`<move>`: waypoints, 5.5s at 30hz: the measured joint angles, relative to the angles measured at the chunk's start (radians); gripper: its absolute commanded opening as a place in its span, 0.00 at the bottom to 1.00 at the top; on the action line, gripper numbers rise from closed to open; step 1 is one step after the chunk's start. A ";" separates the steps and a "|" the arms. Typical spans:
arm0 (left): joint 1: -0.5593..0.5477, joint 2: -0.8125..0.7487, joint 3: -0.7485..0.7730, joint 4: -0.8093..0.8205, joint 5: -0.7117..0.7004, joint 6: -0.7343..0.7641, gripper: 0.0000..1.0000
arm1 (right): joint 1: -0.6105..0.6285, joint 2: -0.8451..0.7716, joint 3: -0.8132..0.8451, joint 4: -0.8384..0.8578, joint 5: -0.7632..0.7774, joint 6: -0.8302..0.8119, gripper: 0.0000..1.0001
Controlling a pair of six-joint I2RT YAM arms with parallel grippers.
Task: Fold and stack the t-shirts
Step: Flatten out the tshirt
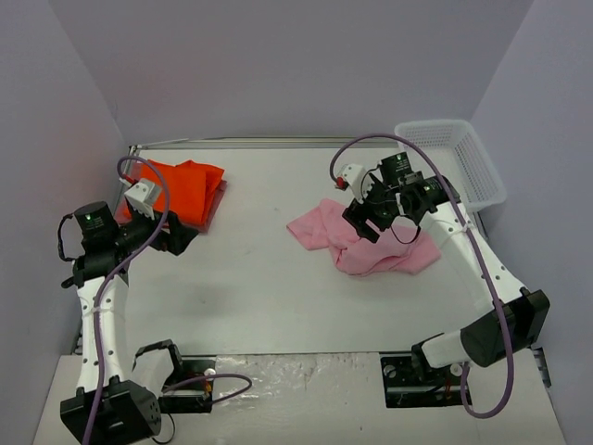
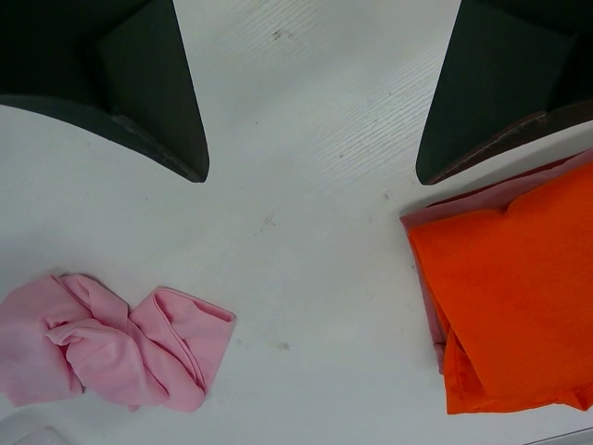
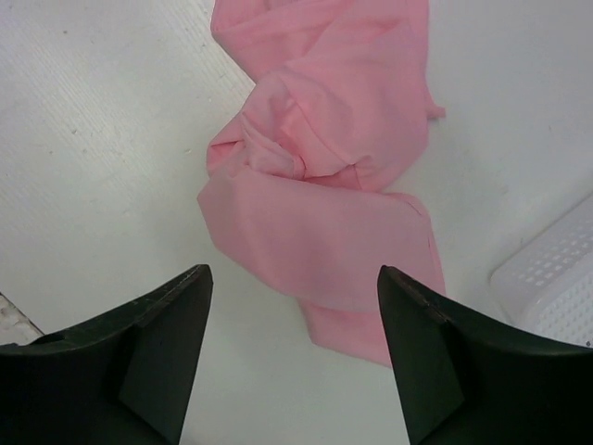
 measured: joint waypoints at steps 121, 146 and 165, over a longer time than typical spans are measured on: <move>-0.326 0.798 0.933 -0.356 -0.427 0.046 0.02 | -0.346 0.148 0.167 0.135 0.000 0.045 0.00; -0.364 0.313 0.529 -0.431 -0.600 0.166 0.02 | -0.419 -0.125 -0.006 0.101 -0.027 0.025 0.00; -0.364 0.636 0.658 -0.389 -0.552 0.144 0.02 | -0.419 0.322 0.315 0.088 -0.103 0.050 0.00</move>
